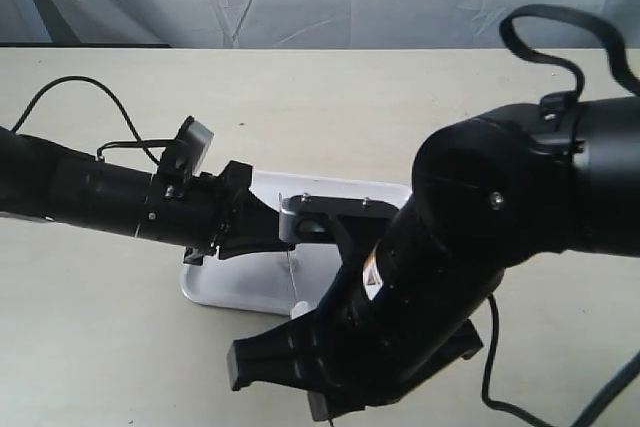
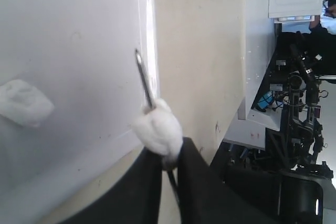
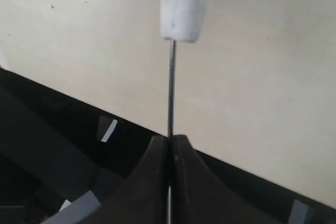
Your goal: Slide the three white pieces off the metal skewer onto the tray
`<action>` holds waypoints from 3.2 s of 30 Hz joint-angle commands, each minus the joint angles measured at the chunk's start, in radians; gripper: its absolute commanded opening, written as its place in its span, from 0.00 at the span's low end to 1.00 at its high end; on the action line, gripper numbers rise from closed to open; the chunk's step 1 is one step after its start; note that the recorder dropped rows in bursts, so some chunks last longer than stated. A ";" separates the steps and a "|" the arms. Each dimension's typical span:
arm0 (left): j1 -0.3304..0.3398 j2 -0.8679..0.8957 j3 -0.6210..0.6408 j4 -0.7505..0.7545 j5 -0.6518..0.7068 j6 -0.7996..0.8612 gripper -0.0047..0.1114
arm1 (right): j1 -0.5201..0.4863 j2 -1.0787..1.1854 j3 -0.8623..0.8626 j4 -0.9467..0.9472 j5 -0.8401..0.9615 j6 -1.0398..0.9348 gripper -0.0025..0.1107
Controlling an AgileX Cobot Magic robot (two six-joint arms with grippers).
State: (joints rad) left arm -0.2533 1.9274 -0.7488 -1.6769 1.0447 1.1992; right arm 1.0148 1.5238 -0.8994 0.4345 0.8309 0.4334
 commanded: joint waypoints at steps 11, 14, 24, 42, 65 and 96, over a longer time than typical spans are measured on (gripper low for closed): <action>0.011 0.003 -0.076 -0.068 -0.238 -0.029 0.29 | 0.023 -0.108 -0.004 -0.020 0.287 0.074 0.02; 0.011 0.003 -0.080 -0.068 -0.244 -0.044 0.35 | 0.023 -0.108 -0.004 -0.014 0.335 0.074 0.02; 0.011 0.003 -0.080 -0.068 -0.154 -0.070 0.35 | 0.023 -0.147 -0.004 -0.268 0.363 0.171 0.02; 0.011 0.003 -0.080 -0.020 0.064 -0.072 0.35 | 0.021 0.091 -0.004 -0.586 -0.229 0.355 0.02; 0.011 0.003 -0.073 0.015 0.031 -0.074 0.35 | -0.037 0.138 -0.004 -0.496 -0.423 0.390 0.02; -0.037 0.003 -0.075 0.013 -0.033 -0.069 0.19 | -0.037 0.116 -0.004 -0.416 -0.357 0.377 0.02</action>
State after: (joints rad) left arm -0.2837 1.9307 -0.8223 -1.6414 1.0161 1.1222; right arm 0.9819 1.6566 -0.9038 0.0000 0.4397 0.8261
